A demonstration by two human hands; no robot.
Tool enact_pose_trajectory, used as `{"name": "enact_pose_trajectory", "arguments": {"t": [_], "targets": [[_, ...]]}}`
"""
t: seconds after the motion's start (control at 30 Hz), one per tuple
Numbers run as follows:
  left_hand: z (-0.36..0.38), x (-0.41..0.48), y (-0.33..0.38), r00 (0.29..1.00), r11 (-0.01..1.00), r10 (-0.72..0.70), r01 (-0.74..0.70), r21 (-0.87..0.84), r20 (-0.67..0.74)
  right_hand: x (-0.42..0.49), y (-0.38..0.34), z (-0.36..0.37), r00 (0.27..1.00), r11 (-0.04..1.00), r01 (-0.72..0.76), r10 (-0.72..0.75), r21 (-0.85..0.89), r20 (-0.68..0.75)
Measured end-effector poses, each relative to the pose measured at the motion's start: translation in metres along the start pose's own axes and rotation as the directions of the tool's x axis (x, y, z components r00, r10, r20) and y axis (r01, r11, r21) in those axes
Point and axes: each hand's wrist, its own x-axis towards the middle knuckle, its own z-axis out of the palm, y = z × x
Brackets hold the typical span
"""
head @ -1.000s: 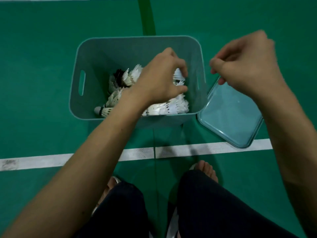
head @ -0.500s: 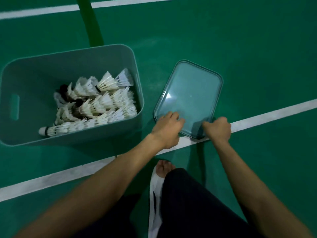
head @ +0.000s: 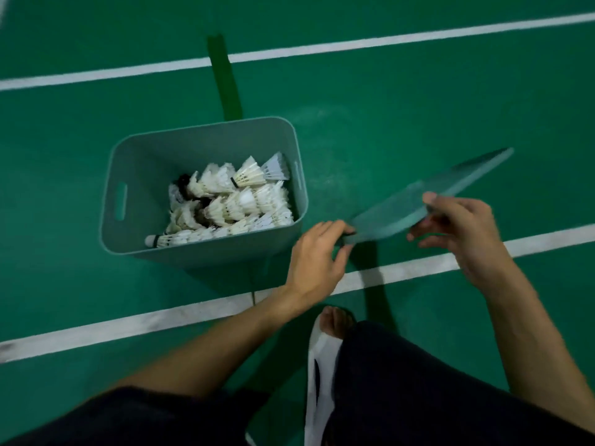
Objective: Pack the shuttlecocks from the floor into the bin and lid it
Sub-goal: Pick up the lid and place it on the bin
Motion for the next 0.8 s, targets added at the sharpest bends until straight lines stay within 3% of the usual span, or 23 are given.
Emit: {"name": "enact_pose_trajectory", "arguments": {"t": [0.07, 0.13, 0.17, 0.2, 0.23, 0.27, 0.3, 0.37, 0.43, 0.53, 0.63, 0.8], "targets": [[-0.04, -0.002, 0.018, 0.99, 0.993, -0.056, 0.042, -0.106, -0.133, -0.007, -0.013, 0.0, 0.978, 0.981, 0.193, -0.192, -0.001, -0.078], [-0.085, -0.005, 0.026, 0.978, 0.965, -0.118, 0.072, -0.25, -0.174, -0.007, -0.01, 0.005, 0.854, 0.874, 0.333, -0.439, -0.355, -0.278], [-0.108, -0.009, 0.025, 0.971, 0.943, -0.155, 0.092, -0.319, -0.181, -0.004, -0.005, 0.008, 0.766, 0.767, 0.285, -0.543, -0.575, -0.345], [-0.13, -0.013, 0.022, 0.964, 0.918, -0.195, 0.114, -0.38, -0.183, -0.003, -0.001, 0.016, 0.724, 0.702, 0.212, -0.58, -0.68, -0.373], [-0.149, -0.018, 0.014, 0.953, 0.896, -0.236, 0.137, -0.421, -0.191, -0.003, 0.005, 0.026, 0.756, 0.693, 0.164, -0.546, -0.702, -0.362], [-0.168, -0.023, 0.004, 0.935, 0.885, -0.281, 0.165, -0.435, -0.217, -0.001, 0.007, 0.041, 0.844, 0.765, 0.145, -0.427, -0.628, -0.325], [-0.184, -0.028, -0.009, 0.909, 0.879, -0.331, 0.2, -0.433, -0.252, 0.001, 0.009, 0.058, 0.928, 0.874, 0.134, -0.276, -0.467, -0.251], [-0.212, -0.035, -0.043, 0.834, 0.853, -0.448, 0.289, -0.436, -0.323, 0.007, 0.009, 0.096, 0.987, 0.968, 0.108, -0.131, -0.226, -0.088], [-0.232, -0.038, -0.08, 0.743, 0.833, -0.538, 0.396, -0.386, -0.4, 0.014, 0.007, 0.132, 0.972, 0.933, 0.211, -0.232, -0.291, -0.041], [-0.244, -0.041, -0.122, 0.634, 0.786, -0.578, 0.601, -0.145, -0.513, 0.027, 0.001, 0.18, 0.936, 0.838, 0.319, -0.351, -0.443, 0.01], [-0.245, -0.039, -0.142, 0.595, 0.736, -0.576, 0.676, -0.038, -0.561, 0.048, -0.001, 0.206, 0.883, 0.688, 0.408, -0.466, -0.6, 0.065], [-0.248, -0.021, -0.165, 0.608, 0.707, -0.641, 0.705, -0.053, -0.468, 0.088, 0.006, 0.209, 0.891, 0.606, 0.331, -0.454, -0.723, 0.028]]}}
